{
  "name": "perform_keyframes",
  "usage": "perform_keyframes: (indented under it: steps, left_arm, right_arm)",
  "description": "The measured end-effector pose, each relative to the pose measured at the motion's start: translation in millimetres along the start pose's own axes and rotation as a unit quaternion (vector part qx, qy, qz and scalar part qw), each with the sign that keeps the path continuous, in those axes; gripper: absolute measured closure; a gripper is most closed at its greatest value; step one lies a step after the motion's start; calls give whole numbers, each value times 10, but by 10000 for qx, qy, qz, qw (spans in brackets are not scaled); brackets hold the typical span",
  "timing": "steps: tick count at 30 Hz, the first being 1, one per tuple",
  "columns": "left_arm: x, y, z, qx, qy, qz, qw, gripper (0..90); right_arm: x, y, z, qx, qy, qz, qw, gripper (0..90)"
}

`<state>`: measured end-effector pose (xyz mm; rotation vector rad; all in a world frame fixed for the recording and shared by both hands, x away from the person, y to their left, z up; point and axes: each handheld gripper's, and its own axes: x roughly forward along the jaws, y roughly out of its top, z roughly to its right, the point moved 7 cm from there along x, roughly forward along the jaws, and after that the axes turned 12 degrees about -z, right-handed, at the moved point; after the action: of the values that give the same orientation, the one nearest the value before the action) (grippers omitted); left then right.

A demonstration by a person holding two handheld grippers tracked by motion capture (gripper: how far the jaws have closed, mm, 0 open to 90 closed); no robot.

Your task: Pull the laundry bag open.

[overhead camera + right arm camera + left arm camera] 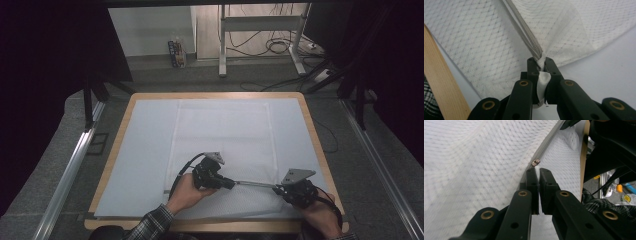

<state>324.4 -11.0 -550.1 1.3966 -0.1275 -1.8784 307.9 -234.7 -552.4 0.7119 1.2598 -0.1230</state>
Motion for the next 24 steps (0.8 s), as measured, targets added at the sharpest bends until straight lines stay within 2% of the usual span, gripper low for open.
perform_keyframes:
  steps: [20, 22, 24]
  left_arm:
    - [-130, -207, -67, -185, 108, 48, 9998, 874]
    - [-140, -221, -67, -199, 65, 71, 9998, 874]
    - [-144, -237, -69, -197, 128, 53, 9997, 874]
  right_arm:
    - [-5, -2, -4, 4, 9, 1, 10000, 845]
    - [-5, -3, -3, 9, 16, 6, 10000, 845]
    - [-6, -2, -4, -12, -13, -8, 10000, 845]
